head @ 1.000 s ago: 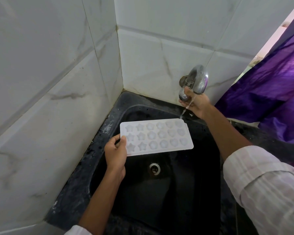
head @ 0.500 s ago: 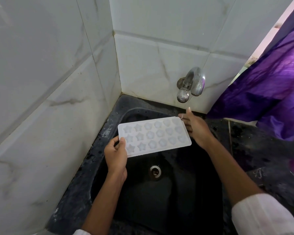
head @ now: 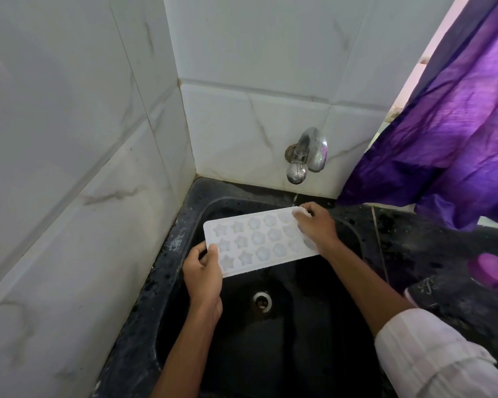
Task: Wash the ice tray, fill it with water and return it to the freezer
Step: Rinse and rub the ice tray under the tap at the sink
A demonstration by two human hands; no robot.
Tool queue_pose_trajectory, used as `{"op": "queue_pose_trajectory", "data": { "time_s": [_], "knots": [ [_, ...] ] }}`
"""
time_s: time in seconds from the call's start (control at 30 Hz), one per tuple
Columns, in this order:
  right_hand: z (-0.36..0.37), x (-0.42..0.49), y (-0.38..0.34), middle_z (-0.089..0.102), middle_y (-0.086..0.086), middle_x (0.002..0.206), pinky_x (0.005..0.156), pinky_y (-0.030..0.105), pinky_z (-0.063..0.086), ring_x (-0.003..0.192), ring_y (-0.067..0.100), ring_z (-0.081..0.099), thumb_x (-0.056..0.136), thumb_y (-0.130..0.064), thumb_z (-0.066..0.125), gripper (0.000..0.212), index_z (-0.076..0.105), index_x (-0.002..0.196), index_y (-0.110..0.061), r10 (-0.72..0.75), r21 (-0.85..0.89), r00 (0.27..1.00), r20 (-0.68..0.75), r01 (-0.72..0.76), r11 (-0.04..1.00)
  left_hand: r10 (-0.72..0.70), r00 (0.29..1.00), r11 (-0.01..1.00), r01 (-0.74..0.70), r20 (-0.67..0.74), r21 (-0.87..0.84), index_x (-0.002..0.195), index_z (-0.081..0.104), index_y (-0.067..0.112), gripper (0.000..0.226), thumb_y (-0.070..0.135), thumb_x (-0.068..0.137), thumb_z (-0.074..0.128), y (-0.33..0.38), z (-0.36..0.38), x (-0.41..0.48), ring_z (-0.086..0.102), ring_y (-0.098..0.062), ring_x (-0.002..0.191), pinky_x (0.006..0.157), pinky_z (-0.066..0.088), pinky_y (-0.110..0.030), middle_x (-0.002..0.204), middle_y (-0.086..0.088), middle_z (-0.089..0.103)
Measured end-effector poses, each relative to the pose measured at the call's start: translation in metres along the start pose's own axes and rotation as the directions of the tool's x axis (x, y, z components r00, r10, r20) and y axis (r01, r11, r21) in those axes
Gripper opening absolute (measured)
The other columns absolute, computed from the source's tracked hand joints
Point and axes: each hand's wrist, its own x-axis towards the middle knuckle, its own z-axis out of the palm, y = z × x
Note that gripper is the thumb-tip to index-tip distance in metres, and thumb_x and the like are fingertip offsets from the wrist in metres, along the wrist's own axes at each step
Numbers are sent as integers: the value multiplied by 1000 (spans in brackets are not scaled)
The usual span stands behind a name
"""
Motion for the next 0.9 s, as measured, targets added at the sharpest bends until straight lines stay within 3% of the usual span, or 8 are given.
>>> {"op": "queue_pose_trajectory", "data": {
  "time_s": [0.13, 0.23, 0.43, 0.63, 0.73, 0.9],
  "knots": [
    [-1, -1, -17, 67, -1, 80, 55, 22, 46, 66, 12, 61, 85, -21, 72, 7, 67, 80, -20, 52, 98, 998, 45, -56, 994, 2, 1000, 1000, -3, -11, -29, 110, 62, 15, 11, 17, 102, 55, 4, -2, 0, 64, -3, 79, 54, 47, -12, 92, 7, 67],
    [-2, -2, -27, 66, -1, 75, 50, 21, 45, 62, 13, 60, 85, -20, 71, 11, 66, 75, -19, 96, 109, 993, 64, -103, 989, -2, 1000, 999, 1, -8, -42, 112, 63, 14, 13, 17, 102, 55, 7, -4, 2, 66, -6, 80, 57, 48, -17, 92, 6, 68],
    [5, -4, -32, 64, -5, 69, 53, 19, 42, 58, 8, 58, 84, -26, 69, 10, 70, 78, -18, 7, -48, 998, -57, -10, 999, 12, 1000, 999, -11, 28, -38, 114, 63, 13, 16, 19, 102, 55, 12, -6, 2, 66, -7, 84, 60, 48, -19, 94, 6, 68],
    [2, -9, -40, 62, 0, 71, 56, 25, 46, 64, 16, 58, 86, -20, 71, 18, 65, 69, -18, 140, 103, 988, 73, -147, 984, 3, 999, 1000, -2, 40, -29, 115, 63, 13, 17, 20, 102, 55, 13, -16, 3, 68, -12, 88, 61, 50, -20, 102, -1, 71],
    [2, -9, -39, 57, 2, 68, 55, 25, 42, 60, 17, 53, 82, -14, 64, 16, 63, 66, -16, 164, 28, 985, 58, -166, 986, 15, 997, 1000, -14, 70, -20, 111, 61, 16, 12, 20, 102, 55, 14, -19, -1, 65, -6, 82, 53, 47, -13, 93, 7, 67],
    [7, -12, -28, 58, -1, 76, 60, 19, 41, 60, 8, 48, 91, -23, 58, 17, 59, 74, -21, 83, -162, 996, 17, -79, 984, 11, 996, 1000, -10, 85, -11, 114, 63, 13, 16, 19, 101, 57, 15, -24, -3, 70, -12, 86, 58, 51, -21, 96, 2, 71]
  ]
}}
